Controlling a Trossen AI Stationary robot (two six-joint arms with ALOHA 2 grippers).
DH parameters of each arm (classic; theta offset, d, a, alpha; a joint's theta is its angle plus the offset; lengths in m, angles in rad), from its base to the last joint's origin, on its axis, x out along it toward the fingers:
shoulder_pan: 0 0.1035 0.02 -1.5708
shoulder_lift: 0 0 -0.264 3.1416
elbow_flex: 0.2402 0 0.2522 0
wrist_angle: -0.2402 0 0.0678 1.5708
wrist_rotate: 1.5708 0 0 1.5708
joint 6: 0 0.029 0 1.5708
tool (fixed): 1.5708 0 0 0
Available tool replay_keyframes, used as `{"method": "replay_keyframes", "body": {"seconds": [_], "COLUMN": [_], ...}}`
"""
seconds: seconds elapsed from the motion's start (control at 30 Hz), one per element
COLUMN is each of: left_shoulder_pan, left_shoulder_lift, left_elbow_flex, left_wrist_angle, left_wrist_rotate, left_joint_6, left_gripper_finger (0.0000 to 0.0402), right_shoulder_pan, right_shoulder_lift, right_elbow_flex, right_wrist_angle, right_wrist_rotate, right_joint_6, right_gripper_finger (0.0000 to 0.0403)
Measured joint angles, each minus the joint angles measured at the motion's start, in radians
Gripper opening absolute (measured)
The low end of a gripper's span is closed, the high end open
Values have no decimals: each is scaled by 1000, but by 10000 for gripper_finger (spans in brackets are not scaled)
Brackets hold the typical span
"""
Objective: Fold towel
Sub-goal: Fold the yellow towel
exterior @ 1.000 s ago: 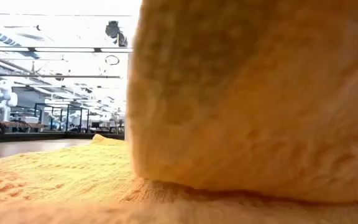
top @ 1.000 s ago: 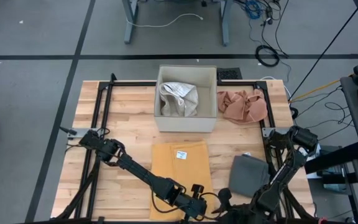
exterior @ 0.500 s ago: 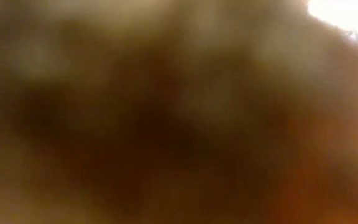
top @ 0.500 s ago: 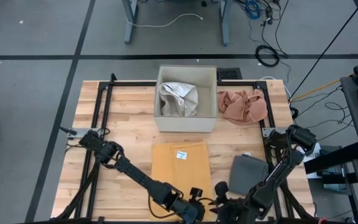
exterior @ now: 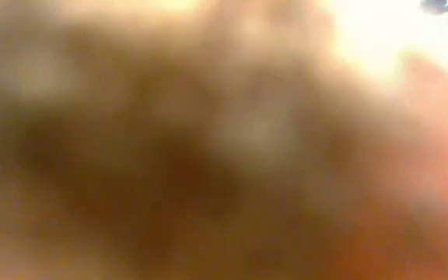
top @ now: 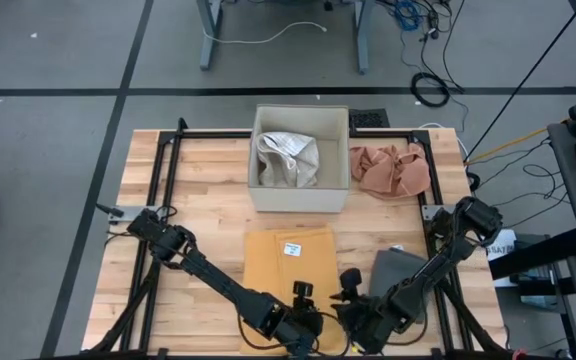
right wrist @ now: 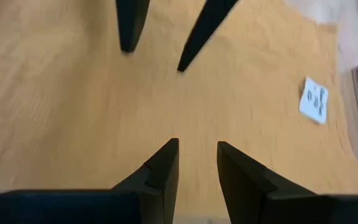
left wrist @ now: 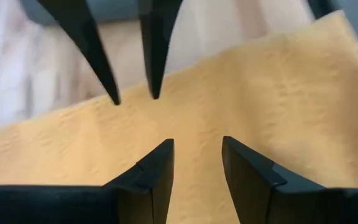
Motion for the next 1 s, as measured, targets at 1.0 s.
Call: {"method": "replay_keyframes", "body": {"seconds": [1.0], "left_shoulder_pan": [178], "left_shoulder_lift": [-2], "left_elbow_flex": [-17], "left_wrist_angle": [-111], "left_wrist_rotate": [107], "left_joint_6": [287], "left_gripper_finger": [142], "right_shoulder_pan": [-213], "right_shoulder_lift": [-243], "right_elbow_flex": [-250], "right_wrist_angle": [312], "right_wrist_rotate": [-364], "right_joint_6": [-437], "right_gripper_finger": [96]}}
